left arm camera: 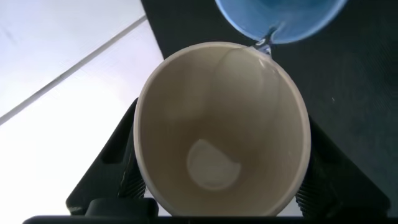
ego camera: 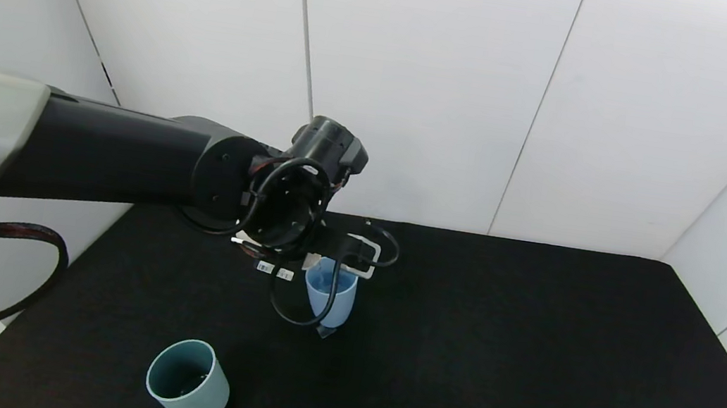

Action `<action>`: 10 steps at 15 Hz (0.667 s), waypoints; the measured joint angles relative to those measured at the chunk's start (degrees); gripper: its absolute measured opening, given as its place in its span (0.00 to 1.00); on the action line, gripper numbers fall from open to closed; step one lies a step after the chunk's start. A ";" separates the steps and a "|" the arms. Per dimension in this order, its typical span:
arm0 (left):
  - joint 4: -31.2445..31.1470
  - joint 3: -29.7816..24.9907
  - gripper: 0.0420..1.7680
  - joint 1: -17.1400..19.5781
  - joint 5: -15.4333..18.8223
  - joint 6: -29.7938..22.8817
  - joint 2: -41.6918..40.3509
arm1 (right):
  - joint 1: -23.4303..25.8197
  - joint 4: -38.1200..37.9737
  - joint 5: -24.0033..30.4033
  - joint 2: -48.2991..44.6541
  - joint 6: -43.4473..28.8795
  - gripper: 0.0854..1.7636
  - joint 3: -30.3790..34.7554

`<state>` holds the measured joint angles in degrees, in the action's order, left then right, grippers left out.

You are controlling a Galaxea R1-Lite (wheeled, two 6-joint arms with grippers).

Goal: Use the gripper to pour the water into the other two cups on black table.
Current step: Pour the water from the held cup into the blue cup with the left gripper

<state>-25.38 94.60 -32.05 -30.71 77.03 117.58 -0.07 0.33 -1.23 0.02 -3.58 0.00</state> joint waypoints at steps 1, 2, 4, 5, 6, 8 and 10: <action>-0.44 0.09 0.71 -0.26 -0.57 0.11 0.01 | 0.00 0.00 0.02 0.00 0.01 0.97 0.00; -0.57 0.11 0.71 -0.44 -1.01 0.39 0.12 | 0.00 0.00 0.00 0.00 0.00 0.97 0.00; -0.59 0.22 0.71 -0.52 -2.08 0.85 0.54 | 0.00 0.00 0.00 0.00 0.01 0.97 0.00; -0.59 0.24 0.71 -0.55 -2.80 1.07 0.83 | 0.00 0.00 0.02 0.00 0.00 0.97 0.00; -0.59 0.24 0.71 -0.55 -3.49 1.27 1.13 | 0.00 -0.02 0.02 0.00 0.01 0.97 0.00; -0.59 0.33 0.71 -0.55 -4.86 1.99 1.83 | 0.00 -0.02 0.02 0.00 0.00 0.97 0.00; -0.55 0.93 0.71 -0.56 -5.75 3.25 2.54 | 0.00 -0.02 0.02 0.00 0.01 0.97 0.00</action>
<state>-25.93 95.53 -32.61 -36.46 80.29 120.11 -0.07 0.30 -1.21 0.02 -3.57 0.00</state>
